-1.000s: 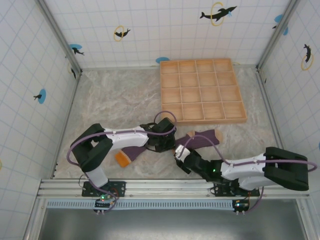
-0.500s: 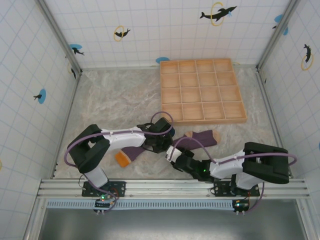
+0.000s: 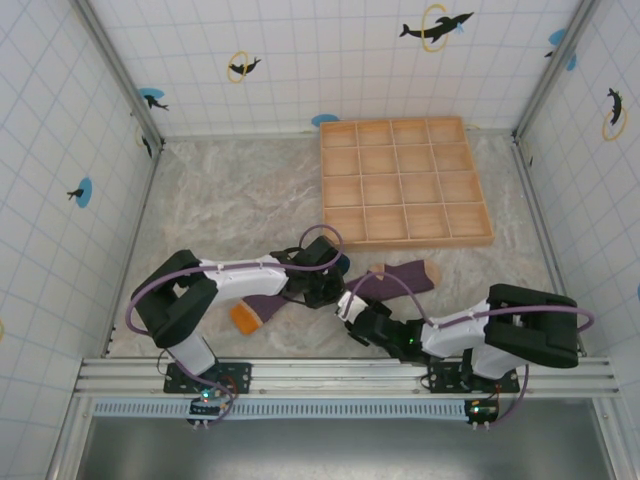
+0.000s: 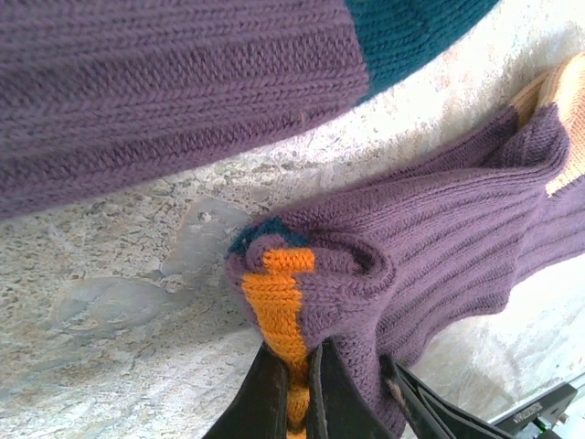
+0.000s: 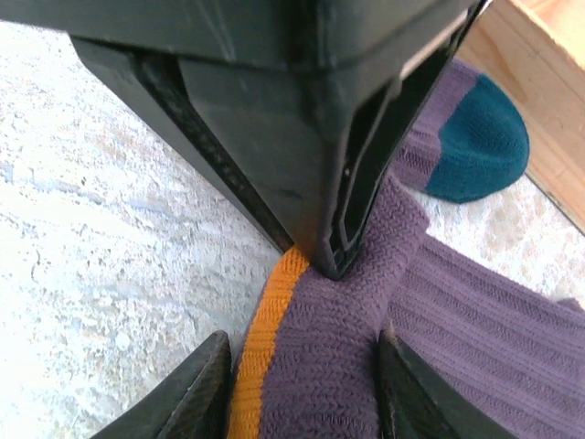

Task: Roll the socks

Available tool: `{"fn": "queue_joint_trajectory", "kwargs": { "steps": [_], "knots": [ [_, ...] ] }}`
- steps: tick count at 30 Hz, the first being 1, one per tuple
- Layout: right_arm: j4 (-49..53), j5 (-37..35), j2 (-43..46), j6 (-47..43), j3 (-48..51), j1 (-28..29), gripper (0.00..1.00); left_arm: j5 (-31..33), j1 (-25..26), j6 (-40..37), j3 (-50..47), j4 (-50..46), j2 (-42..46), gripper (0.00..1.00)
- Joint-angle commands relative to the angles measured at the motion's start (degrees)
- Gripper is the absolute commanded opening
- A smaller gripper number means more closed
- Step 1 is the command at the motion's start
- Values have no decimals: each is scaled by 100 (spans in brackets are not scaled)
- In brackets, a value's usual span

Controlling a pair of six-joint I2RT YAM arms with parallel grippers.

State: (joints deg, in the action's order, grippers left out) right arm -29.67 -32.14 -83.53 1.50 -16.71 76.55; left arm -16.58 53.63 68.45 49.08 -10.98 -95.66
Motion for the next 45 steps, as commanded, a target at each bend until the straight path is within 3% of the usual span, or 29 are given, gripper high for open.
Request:
{"fn": "queue_joint_trajectory", "kwargs": {
  "steps": [1, 10, 14, 15, 20, 24, 30, 34, 40, 45],
  "knots": [
    [128, 57, 144, 219, 164, -31, 45, -159, -10, 168, -129, -146, -59, 0],
    [191, 63, -104, 281, 24, -112, 27, -196, -13, 160, -120, -118, -96, 0],
    [213, 143, -133, 426, 14, -121, 5, -154, -14, 210, -140, -118, -83, 0],
    [200, 186, -129, 486, 27, -132, 2, -126, -18, 253, -159, -102, -62, 4],
    [75, 963, 127, 1193, 299, -437, 0, -13, -19, 354, -171, 81, 119, 51],
    [-279, 1751, 609, 2035, 737, -861, 0, 106, -19, 355, -176, 439, 305, 68],
    [-664, 2419, 1280, 3234, 1312, -1426, 0, 449, -19, 206, -158, 714, 548, 68],
    [-923, 2768, 1565, 4037, 1653, -1723, 0, 469, 7, 169, -177, 832, 544, 63],
    [-1289, 3021, 1823, 5147, 2203, -2117, 0, 563, 81, 60, -159, 992, 618, 58],
    [-952, 3133, 1986, 5712, 2326, -2332, 0, 410, 126, 46, -125, 993, 481, 52]
  ]
}}
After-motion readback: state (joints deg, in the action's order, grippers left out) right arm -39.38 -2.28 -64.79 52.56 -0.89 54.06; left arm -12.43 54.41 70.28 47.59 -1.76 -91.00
